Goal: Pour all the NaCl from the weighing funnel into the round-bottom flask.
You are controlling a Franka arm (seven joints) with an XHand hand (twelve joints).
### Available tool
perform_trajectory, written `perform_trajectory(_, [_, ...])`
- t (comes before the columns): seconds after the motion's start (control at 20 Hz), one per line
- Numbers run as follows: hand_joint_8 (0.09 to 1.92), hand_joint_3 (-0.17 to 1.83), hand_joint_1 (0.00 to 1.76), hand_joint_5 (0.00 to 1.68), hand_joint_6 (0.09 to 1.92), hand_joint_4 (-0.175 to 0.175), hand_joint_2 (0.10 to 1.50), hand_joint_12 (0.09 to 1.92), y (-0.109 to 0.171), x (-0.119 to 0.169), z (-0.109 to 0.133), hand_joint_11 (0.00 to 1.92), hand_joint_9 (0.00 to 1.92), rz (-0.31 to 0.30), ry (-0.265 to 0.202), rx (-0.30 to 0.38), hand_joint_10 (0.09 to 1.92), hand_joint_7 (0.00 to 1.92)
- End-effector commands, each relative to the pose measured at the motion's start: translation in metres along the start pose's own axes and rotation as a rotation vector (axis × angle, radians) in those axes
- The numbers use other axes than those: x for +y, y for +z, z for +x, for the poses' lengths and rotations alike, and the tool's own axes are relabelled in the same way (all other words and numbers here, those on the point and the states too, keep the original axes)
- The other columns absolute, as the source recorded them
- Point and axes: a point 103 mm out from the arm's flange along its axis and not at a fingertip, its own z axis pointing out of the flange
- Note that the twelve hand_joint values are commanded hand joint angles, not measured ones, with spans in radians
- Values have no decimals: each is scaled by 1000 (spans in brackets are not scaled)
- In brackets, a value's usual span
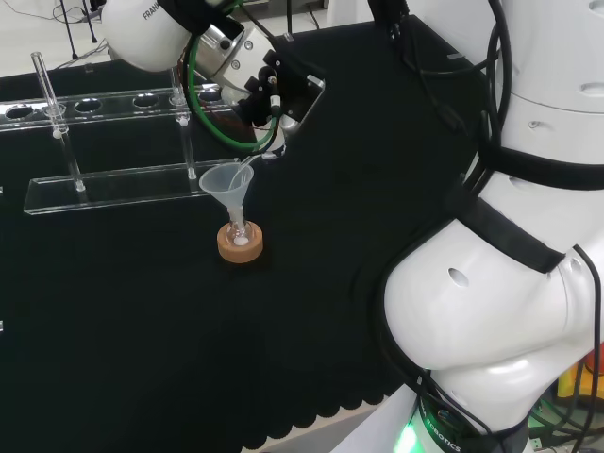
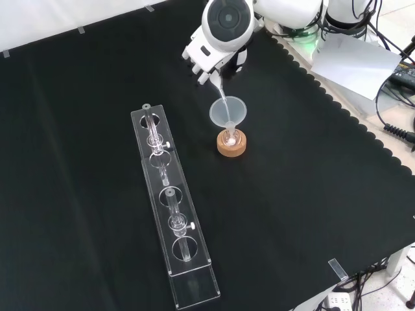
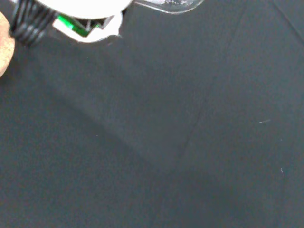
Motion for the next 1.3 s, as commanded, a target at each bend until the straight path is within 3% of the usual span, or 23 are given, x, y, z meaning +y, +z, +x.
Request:
perform_trajectory(0.05, [472, 846, 1128, 1242, 823, 175, 571, 884, 1, 0, -1, 1106, 1346, -5, -6, -8, 93, 1108])
perform_trajectory(1.3, [471, 845, 1128, 1242, 823, 175, 571, 881, -5, 3, 3, 1108, 1349, -2, 0, -66, 87, 1107])
